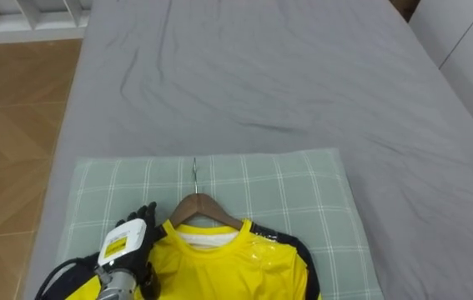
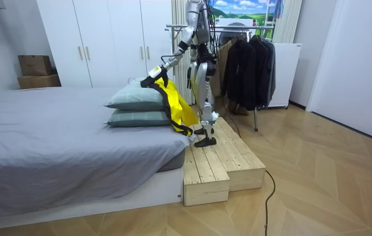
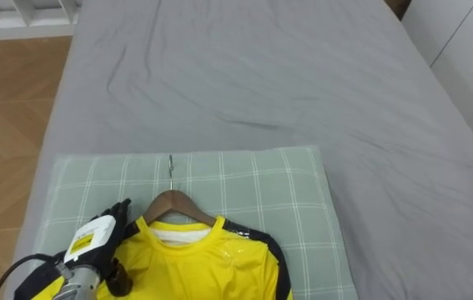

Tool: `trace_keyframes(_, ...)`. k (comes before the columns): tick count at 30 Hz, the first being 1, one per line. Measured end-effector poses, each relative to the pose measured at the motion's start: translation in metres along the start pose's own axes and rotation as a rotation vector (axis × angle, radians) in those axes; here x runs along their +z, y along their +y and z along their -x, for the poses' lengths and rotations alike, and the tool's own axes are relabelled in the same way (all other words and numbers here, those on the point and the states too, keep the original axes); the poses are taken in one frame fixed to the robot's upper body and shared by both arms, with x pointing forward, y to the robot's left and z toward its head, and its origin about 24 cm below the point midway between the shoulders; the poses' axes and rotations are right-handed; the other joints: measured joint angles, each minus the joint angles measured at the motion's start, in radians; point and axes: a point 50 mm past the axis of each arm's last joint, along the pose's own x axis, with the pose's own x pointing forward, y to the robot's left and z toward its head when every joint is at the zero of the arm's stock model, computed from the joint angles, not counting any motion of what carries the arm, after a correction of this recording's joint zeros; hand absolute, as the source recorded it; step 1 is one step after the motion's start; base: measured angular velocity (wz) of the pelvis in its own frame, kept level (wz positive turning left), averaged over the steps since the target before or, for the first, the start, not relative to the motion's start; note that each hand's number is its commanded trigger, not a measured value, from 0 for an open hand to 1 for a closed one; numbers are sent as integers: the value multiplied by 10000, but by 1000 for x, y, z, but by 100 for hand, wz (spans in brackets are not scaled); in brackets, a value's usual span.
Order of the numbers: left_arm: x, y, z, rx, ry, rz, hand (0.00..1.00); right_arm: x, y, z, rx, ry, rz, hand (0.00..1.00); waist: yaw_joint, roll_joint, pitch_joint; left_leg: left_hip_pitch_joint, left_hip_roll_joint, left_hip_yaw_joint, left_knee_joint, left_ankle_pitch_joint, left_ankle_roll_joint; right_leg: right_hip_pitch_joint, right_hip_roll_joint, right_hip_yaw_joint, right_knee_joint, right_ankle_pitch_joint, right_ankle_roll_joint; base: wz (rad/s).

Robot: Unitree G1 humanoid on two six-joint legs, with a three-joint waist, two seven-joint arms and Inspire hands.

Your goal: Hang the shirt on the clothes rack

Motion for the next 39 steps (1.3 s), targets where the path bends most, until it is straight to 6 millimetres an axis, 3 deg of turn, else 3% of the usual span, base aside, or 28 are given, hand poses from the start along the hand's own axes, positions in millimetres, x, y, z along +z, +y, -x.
trace_keyframes(15, -9, -8, 3, -500, 459, 74, 0, 8, 5, -1, 149, -171, 27, 0, -2, 16, -20, 56, 24, 206, -47, 12, 17, -71, -8, 224, 18, 5, -7, -4)
trace_keyframes(17, -11, -9, 4, -662, 526, 52, 27, 7, 5, -1, 169, -155, 30, 0, 7, 13, -21, 98, 24, 214, -59, 14, 19, -45, -10, 226, 21, 5, -8, -2)
trace_keyframes(18, -11, -10, 4, -695, 545, 49, 56, 7, 5, -1, 179, -146, 21, 0, 20, 12, -21, 135, 25, 233, -80, 14, 19, -27, -11, 224, 21, 5, -8, -4)
trace_keyframes(19, -12, -10, 4, -704, 554, 48, 66, 7, 5, -1, 187, -144, 21, 0, 20, 12, -21, 155, 27, 241, -82, 14, 19, -12, -12, 224, 21, 5, -8, -3)
trace_keyframes(20, -12, -11, 5, -724, 569, 46, 97, 7, 5, -1, 206, -137, 6, 0, 16, 9, -21, 193, 28, 246, -82, 14, 19, 28, -12, 222, 18, 5, -8, 0)
trace_keyframes(21, -12, -11, 5, -729, 574, 47, 100, 7, 5, -1, 213, -135, -4, 0, 17, 6, -25, 202, 28, 247, -82, 14, 19, 35, -12, 221, 20, 5, -8, 0)
trace_keyframes(29, -14, -1, 2, -53, 634, -64, 100, 7, 6, -2, 245, -71, -59, 0, 32, -14, -41, 200, 27, 248, -74, 18, 24, 36, -16, 210, 26, 5, -8, 0)
trace_keyframes(39, -20, -4, 4, -46, 928, -157, 100, 6, 10, -2, 304, 42, -119, 0, 22, -125, -84, 185, 24, 249, -73, 22, 30, 29, -20, 200, 26, 5, -8, 0)
